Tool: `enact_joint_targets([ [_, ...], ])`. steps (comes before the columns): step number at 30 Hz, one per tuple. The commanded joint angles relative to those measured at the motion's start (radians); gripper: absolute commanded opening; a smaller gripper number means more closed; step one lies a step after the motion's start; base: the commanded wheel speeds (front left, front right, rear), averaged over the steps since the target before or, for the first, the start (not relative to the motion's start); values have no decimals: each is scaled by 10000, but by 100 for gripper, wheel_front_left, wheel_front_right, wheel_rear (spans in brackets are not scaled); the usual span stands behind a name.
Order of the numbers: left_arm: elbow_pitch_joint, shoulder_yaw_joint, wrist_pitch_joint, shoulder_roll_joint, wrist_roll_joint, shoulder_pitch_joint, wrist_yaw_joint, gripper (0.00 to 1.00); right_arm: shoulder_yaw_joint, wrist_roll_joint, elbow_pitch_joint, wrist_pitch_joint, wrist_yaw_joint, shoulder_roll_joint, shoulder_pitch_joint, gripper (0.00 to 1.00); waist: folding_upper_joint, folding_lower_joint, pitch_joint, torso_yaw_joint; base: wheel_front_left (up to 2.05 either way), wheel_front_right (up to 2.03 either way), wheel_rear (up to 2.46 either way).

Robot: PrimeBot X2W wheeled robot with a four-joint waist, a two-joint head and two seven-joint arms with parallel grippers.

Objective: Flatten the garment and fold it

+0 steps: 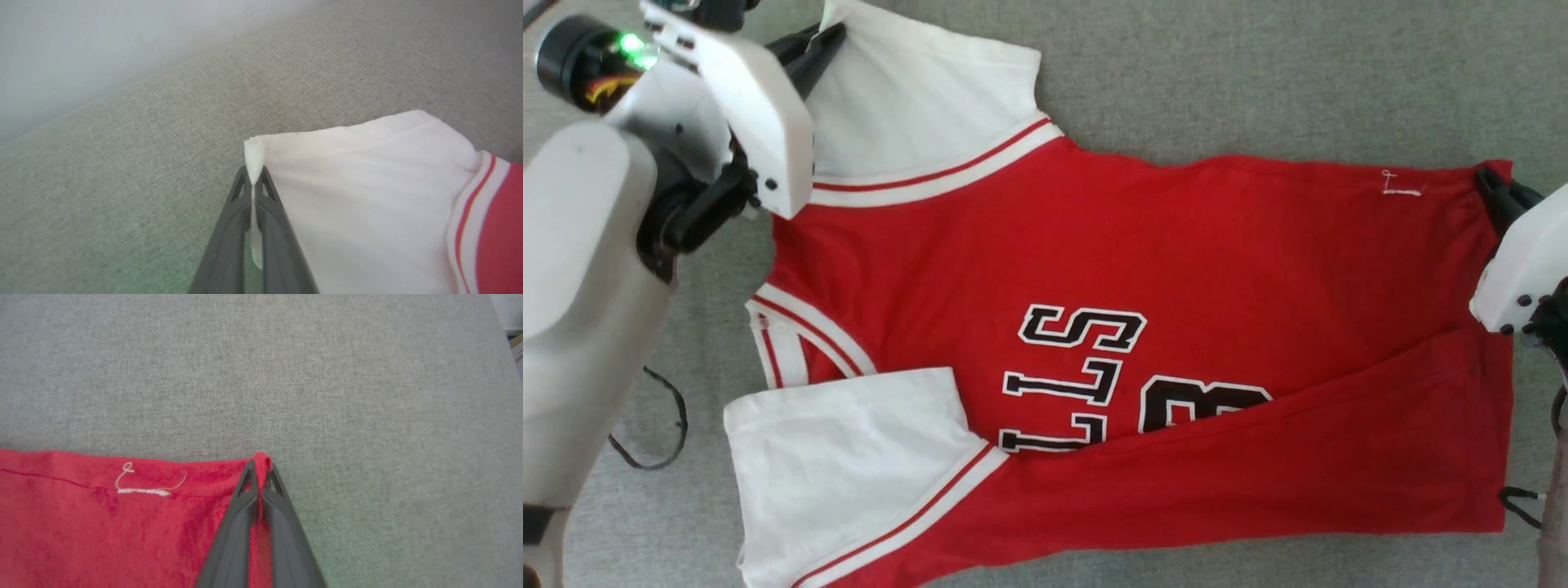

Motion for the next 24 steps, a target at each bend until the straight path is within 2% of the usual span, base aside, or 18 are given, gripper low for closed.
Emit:
enact_joint_targets([
  [1,-9,125,-340,33,-116,270,12,0,-6,-48,76,-157,-7,33,95,0,0,-2,-403,77,0,0,0],
  [6,-593,442,-1286,243,-363,1076,42,0,129,232,42,-589,-7,-26,572,0,0,-2,-1254,200,0,0,0],
  [10,-1388,701,-1830,659,-513,2106,319,0,170,512,-237,-1003,-7,-47,1037,0,0,-2,-1931,297,0,0,0],
  [17,-3211,1092,-2460,1368,-865,4316,1139,0,169,950,-956,-1480,-7,38,2120,0,0,-2,-2889,377,0,0,0],
  [24,-5155,1559,-3074,1870,-1566,6852,2058,0,6,1388,-1558,-1621,-7,214,3510,0,0,-2,-3403,424,0,0,0],
])
